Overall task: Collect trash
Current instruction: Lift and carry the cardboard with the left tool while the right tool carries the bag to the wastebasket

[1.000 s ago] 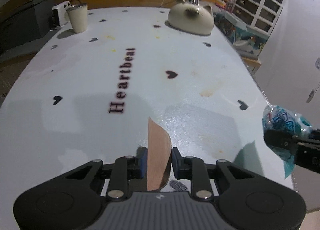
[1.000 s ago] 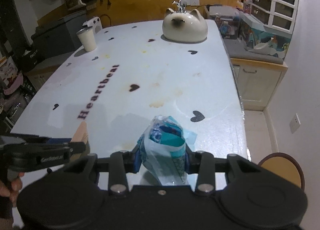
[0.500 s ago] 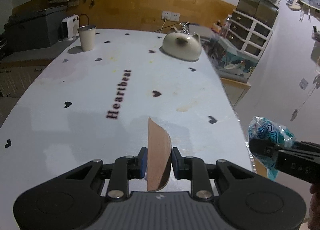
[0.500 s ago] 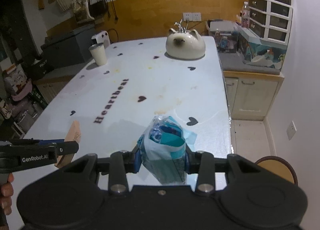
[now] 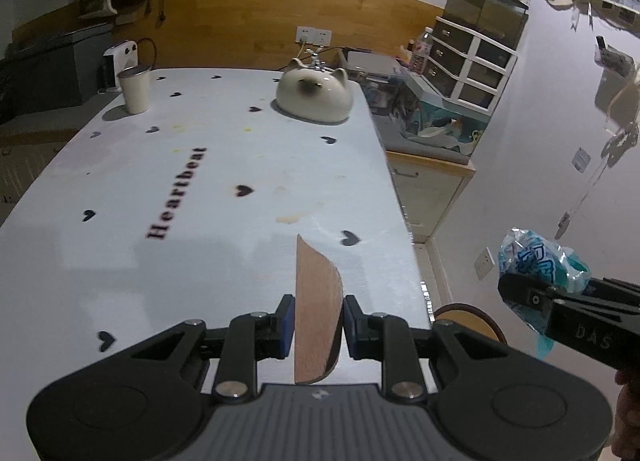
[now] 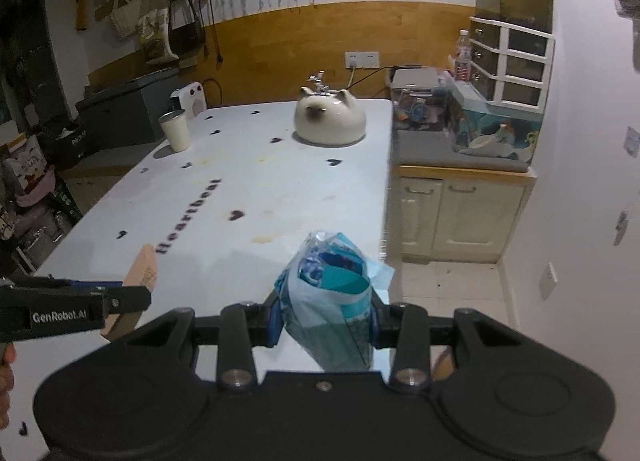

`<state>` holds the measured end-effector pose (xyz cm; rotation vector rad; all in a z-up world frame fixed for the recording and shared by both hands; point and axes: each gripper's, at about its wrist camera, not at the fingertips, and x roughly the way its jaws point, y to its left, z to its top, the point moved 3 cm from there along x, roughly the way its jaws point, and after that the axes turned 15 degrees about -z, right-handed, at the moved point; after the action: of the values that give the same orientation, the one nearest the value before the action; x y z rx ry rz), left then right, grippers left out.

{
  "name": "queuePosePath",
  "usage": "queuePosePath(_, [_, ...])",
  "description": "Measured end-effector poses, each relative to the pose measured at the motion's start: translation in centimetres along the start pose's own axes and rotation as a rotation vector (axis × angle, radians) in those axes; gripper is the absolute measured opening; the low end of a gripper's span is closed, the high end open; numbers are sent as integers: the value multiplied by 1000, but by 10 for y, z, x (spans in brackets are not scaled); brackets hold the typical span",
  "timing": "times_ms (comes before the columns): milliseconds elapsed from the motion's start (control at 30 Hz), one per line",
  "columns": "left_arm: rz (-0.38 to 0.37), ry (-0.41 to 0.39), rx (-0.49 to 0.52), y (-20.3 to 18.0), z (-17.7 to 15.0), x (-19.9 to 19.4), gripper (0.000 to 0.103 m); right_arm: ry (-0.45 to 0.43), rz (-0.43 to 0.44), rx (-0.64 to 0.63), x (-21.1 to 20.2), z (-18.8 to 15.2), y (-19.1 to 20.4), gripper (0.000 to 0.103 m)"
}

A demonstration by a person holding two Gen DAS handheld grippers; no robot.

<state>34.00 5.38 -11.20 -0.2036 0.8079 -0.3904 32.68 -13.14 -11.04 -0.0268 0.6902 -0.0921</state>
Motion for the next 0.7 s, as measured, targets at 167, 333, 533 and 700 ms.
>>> queuePosePath(167, [-5,12,10,-36,2,24,26,-1,-17,-3,7,0,-42,40])
queuePosePath(333, [-26,29,19,-74,5,54,27,3,-28,5,18,1,-87,40])
queuePosePath(533, [-48,64,31,-115,6,96,26,25,-45,21,38,-2,-139,40])
queuePosePath(700, [-72,108,30,-141,3,134,26,59,-70,44,61,-10,-180,40])
